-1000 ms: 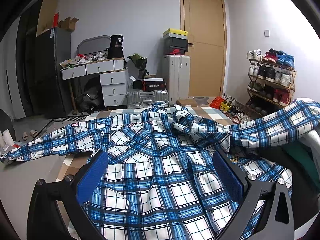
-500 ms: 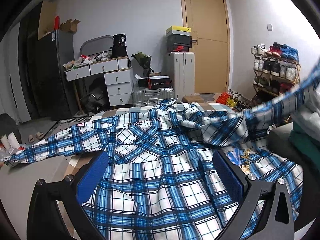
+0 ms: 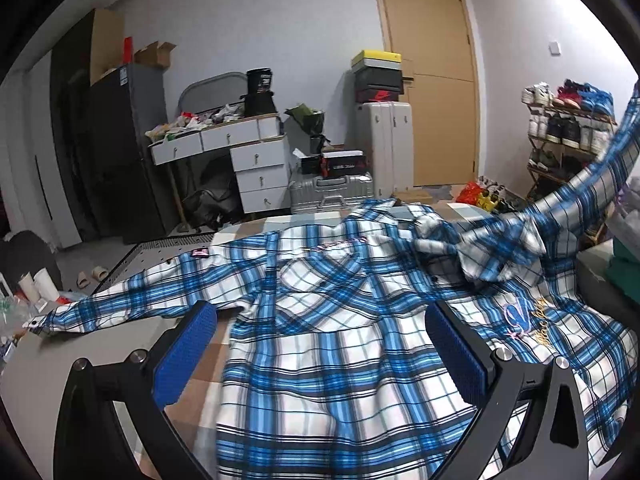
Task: Fold large clothes
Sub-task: 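Grasp the plaid sleeve with the right gripper and lift it up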
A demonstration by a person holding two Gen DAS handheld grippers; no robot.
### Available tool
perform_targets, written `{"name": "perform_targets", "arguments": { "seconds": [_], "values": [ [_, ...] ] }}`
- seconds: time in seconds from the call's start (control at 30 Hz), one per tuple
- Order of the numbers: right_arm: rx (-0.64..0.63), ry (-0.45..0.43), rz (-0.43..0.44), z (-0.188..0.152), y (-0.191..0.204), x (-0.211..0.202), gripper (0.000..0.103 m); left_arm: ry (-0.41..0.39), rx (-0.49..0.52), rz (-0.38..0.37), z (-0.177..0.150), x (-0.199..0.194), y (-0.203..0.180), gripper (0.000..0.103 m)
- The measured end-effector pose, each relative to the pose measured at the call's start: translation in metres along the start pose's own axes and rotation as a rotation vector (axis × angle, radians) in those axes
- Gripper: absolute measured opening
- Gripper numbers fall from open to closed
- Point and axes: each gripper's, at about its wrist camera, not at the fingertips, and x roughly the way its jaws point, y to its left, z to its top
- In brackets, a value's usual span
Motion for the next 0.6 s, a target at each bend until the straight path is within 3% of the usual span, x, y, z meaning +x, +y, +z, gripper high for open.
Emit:
{"name": "perform_targets", "arguments": {
  "seconds": [0.17, 0.23, 0.33, 0.4, 0.5, 0.6],
  "values": [
    [-0.023, -0.14, 0.171, 0.027, 0.058, -0.055, 0.005, -0.006, -0.069, 0.017, 0.002, -0.003, 0.025, 0.102],
    [-0.046, -0.194, 0.298, 0.036, 0.104, -0.087, 0.005, -0.008, -0.098, 0.021, 0.003, -0.004, 0.032, 0.102],
    [-0.087, -0.204, 0.478, 0.031, 0.169, -0.121, 0.005, -0.02, -0.148, 0.033, 0.003, -0.008, 0.045, 0.102],
    [-0.156, -0.184, 0.614, 0.006, 0.228, -0.144, 0.005, -0.028, -0.171, 0.039, 0.003, -0.01, 0.053, 0.102],
    [-0.267, -0.073, 0.793, -0.053, 0.313, -0.163, 0.005, -0.045, -0.205, 0.048, 0.003, -0.013, 0.065, 0.102],
    [-0.358, 0.102, 0.934, -0.144, 0.392, -0.166, 0.005, -0.078, -0.236, 0.059, 0.003, -0.018, 0.079, 0.102]
  ]
}}
